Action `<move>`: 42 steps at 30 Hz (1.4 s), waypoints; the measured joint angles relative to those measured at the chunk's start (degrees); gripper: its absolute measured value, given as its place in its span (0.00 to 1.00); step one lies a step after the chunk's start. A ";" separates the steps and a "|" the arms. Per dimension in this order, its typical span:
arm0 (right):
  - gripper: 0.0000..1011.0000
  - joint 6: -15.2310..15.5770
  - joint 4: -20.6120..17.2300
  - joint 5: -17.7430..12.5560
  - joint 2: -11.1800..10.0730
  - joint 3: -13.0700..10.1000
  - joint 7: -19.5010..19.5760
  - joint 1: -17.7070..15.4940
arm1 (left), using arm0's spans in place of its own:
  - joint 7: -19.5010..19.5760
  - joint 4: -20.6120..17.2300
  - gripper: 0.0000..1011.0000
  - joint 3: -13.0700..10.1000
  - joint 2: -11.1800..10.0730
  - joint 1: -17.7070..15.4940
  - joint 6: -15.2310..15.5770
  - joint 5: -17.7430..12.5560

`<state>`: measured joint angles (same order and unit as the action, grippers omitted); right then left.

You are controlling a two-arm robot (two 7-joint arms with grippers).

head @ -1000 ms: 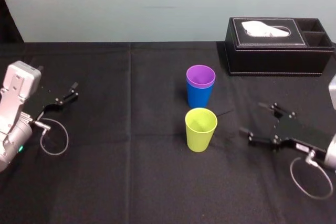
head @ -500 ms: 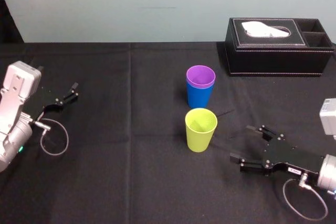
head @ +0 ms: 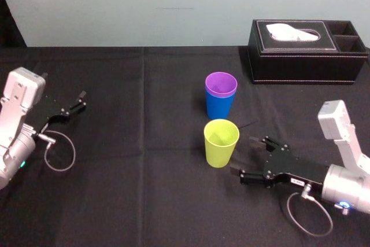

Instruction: Stack the three plastic cups sequentially using one hand.

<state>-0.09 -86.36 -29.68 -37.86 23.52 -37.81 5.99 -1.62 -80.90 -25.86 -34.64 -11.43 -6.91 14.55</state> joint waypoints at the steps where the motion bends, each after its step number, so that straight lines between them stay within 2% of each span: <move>1: 0.99 0.28 0.13 0.00 0.25 0.19 0.22 0.27 | 0.00 0.00 1.00 0.00 0.00 0.00 0.00 0.00; 18: 0.99 2.02 2.14 0.14 3.40 2.53 2.08 3.60 | 0.00 0.00 1.00 0.00 0.00 0.00 0.00 0.00; 35: 0.99 1.97 4.26 3.06 6.32 4.35 4.38 5.87 | 0.00 0.00 1.00 0.00 0.00 0.00 0.00 0.00; 42: 0.99 1.86 4.38 3.99 6.83 4.56 4.90 6.33 | 0.00 0.00 1.00 0.00 0.00 0.00 0.00 0.00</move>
<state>1.77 -81.99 -25.69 -31.03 28.08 -32.91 12.32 -1.62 -80.90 -25.86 -34.64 -11.43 -6.91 14.55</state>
